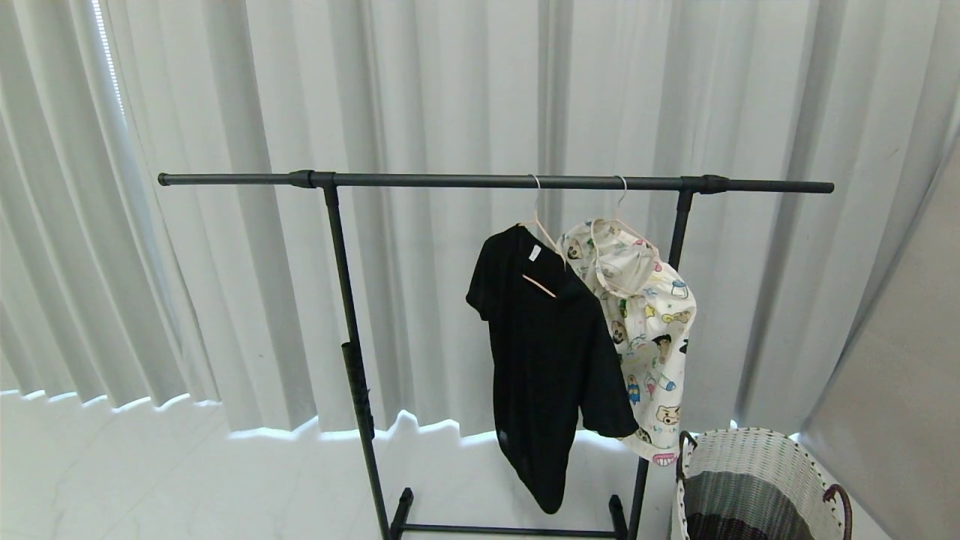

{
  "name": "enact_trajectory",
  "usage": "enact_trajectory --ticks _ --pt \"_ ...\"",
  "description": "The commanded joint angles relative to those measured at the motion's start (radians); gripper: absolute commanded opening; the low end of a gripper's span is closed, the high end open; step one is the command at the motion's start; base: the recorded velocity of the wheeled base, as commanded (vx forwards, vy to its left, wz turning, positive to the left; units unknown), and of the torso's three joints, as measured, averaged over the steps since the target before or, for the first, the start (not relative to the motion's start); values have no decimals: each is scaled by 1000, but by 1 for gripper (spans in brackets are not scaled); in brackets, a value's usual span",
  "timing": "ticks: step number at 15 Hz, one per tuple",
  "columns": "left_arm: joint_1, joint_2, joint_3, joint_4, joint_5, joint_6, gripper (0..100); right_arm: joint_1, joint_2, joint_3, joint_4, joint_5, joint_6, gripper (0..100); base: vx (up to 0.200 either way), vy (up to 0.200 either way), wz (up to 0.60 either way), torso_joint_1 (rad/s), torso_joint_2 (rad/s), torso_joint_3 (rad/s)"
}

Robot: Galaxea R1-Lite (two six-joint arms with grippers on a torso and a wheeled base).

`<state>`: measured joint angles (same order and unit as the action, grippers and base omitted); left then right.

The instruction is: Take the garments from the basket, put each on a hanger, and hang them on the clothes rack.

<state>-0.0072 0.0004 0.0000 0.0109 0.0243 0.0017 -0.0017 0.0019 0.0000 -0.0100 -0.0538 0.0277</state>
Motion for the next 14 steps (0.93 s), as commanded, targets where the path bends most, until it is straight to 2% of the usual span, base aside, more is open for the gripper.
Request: enact_trajectory --ticks 1,14 --pt "1 1 0 0 0 0 100 0 0 0 -1 0 0 100 0 0 0 0 0 0" --pt "0 1 0 0 0 0 100 0 0 0 -1 0 0 100 0 0 0 0 0 0"
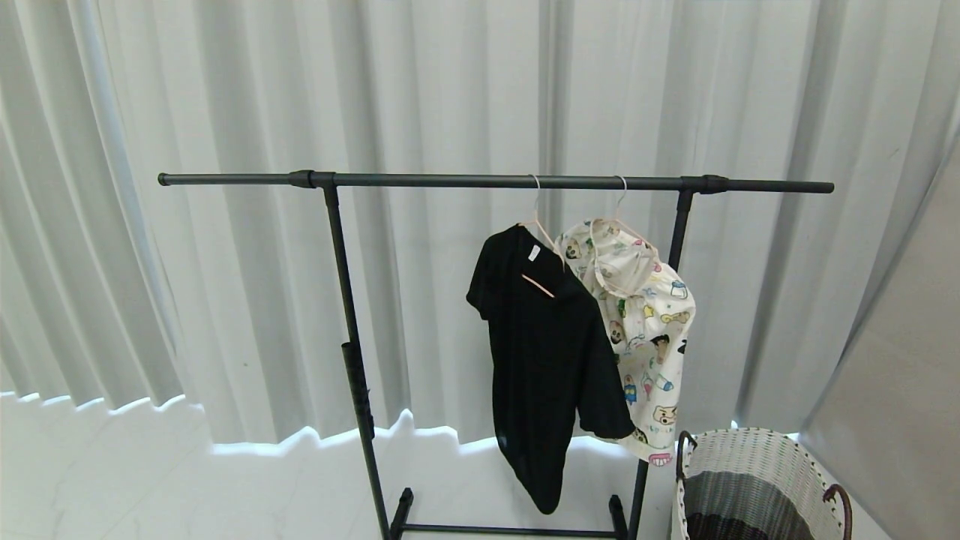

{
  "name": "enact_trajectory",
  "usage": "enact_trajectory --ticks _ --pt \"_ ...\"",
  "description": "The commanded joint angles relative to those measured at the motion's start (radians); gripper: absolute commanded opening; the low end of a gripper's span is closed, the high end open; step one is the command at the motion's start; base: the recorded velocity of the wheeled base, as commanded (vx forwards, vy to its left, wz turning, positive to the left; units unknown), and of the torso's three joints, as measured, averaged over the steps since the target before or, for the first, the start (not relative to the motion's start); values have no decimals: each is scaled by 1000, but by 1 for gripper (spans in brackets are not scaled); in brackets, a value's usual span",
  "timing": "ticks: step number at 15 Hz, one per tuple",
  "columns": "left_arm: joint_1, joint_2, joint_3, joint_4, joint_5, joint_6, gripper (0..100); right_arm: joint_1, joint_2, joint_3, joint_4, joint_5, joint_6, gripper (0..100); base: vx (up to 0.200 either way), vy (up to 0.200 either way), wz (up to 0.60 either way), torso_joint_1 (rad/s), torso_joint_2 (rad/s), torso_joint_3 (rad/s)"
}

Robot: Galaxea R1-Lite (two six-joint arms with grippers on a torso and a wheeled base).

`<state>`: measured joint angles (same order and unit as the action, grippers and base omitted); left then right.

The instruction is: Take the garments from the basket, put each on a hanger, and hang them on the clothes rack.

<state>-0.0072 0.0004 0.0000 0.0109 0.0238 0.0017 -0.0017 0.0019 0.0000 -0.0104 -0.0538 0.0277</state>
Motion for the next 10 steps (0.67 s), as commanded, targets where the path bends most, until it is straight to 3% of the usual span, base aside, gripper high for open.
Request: enact_trajectory --ticks 1,10 --pt "0 1 0 0 1 0 100 0 0 0 0 0 0 100 0 0 0 0 0 0" --pt "0 0 0 0 1 0 100 0 0 0 0 0 -14 100 0 0 0 0 0 0"
